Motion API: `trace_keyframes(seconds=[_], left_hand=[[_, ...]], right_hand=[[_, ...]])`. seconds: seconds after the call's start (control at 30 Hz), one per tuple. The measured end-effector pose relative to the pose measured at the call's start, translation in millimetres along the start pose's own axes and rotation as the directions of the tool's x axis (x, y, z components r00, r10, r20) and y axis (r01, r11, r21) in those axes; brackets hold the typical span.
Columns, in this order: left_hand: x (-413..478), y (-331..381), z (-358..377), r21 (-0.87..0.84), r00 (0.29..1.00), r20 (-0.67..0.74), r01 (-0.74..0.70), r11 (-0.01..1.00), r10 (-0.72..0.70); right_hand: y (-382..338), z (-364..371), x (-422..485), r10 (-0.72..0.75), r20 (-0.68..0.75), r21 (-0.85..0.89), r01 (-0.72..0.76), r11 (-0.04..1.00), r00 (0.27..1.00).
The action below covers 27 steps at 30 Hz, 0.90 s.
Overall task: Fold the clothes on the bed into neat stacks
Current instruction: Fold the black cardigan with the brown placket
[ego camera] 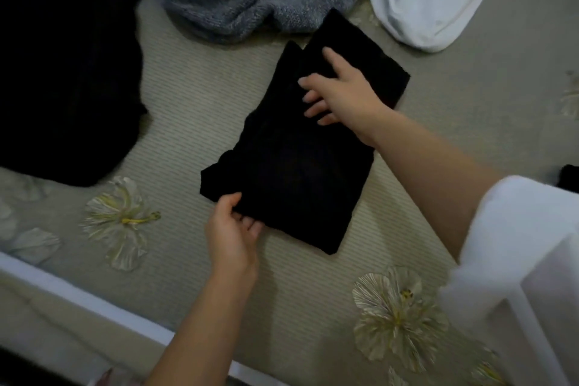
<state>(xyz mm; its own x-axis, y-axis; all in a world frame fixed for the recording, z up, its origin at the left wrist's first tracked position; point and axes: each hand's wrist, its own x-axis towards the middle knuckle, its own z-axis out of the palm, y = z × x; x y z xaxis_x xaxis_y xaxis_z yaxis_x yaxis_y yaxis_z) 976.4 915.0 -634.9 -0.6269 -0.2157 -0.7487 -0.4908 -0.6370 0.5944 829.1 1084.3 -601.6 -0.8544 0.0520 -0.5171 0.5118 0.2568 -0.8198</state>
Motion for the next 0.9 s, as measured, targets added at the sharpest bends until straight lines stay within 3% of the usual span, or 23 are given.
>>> trace_keyframes(seconds=[0.1, 0.17, 0.23, 0.3, 0.37, 0.5, 0.6, 0.7, 0.73, 0.83, 0.87, 0.9], left_hand=[[6, 1, -22, 0.074, 0.995, -0.095, 0.039, 0.997, -0.032], [4, 0, -30, 0.172, 0.989, -0.149, 0.051, 0.984, -0.025], [0, -3, -32, 0.266, 0.982, -0.187, 0.053, 0.962, -0.002], [-6, -4, -25, 0.311, 0.984, -0.179, 0.045, 0.949, 0.012], [-11, -6, -12, 0.338, 0.99, -0.141, 0.025, 0.941, 0.025], [-13, -10, 11, 0.402, 0.988, -0.077, -0.089, 0.911, 0.131], [-10, -5, 16, 0.409, 0.971, -0.075, -0.179, 0.895, 0.228], [-1, 15, 1, 0.446, 0.936, -0.071, -0.279, 0.85, 0.345], [2, 24, -9, 0.489, 0.914, -0.051, -0.328, 0.808, 0.402], [14, 49, -44, 0.661, 0.863, 0.047, -0.404, 0.633, 0.502], [19, 54, -55, 0.706, 0.865, 0.071, -0.395, 0.588, 0.496], [23, 58, -66, 0.745, 0.872, 0.08, -0.374, 0.552, 0.484]], right_hand=[[19, 2, 2, -0.091, -0.206, -0.169, 0.056, 0.984, 0.974], [38, -10, -3, -0.128, -0.424, -0.231, 0.029, 0.972, 0.897], [55, -25, -9, -0.047, -0.568, -0.194, -0.078, 0.978, 0.822], [67, -32, -11, 0.123, -0.589, -0.083, -0.212, 0.974, 0.799], [72, -31, -10, 0.268, -0.535, 0.02, -0.305, 0.952, 0.801], [67, -26, -7, 0.372, -0.481, 0.193, -0.318, 0.928, 0.794], [64, -35, -22, 0.377, -0.456, 0.138, -0.354, 0.925, 0.806], [67, -42, -59, 0.439, -0.255, -0.065, -0.468, 0.881, 0.862], [70, -43, -75, 0.524, -0.15, -0.144, -0.543, 0.827, 0.838], [81, -39, -125, 0.765, 0.169, -0.379, -0.676, 0.632, 0.621], [84, -38, -135, 0.783, 0.21, -0.447, -0.655, 0.609, 0.585], [86, -38, -141, 0.771, 0.2, -0.484, -0.623, 0.614, 0.605]])
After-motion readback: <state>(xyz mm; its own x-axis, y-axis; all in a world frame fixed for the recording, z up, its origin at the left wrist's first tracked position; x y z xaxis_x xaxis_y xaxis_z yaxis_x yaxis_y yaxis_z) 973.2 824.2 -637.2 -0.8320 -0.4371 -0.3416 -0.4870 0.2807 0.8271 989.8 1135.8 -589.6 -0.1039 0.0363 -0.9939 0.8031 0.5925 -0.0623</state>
